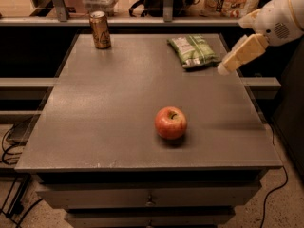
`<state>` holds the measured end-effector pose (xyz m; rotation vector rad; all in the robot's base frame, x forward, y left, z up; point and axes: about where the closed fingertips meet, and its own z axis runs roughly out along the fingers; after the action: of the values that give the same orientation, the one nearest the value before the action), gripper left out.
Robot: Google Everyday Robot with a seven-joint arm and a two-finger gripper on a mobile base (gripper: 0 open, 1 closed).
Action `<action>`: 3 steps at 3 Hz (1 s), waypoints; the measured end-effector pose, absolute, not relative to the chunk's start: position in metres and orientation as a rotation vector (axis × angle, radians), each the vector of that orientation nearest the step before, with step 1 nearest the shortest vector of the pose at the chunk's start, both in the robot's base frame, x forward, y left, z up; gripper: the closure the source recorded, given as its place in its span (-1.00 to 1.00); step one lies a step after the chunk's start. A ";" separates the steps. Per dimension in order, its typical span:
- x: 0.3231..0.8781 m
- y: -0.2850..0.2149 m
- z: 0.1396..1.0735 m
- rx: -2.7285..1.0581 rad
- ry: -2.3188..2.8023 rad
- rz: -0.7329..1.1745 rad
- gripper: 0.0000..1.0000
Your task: Move green jalapeno chip bag near orange can
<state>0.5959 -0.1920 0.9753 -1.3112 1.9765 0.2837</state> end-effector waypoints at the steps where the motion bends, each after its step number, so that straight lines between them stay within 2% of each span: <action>1: 0.602 -0.192 0.981 -1.305 1.961 0.279 -1.00; 3: 0.636 -0.160 0.970 -1.193 1.953 0.313 -1.00</action>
Offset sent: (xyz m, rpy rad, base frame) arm 0.0234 0.0225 -0.0118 0.0915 0.0081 -0.0995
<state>0.6364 -0.1600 0.9699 -1.1932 1.9526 0.3134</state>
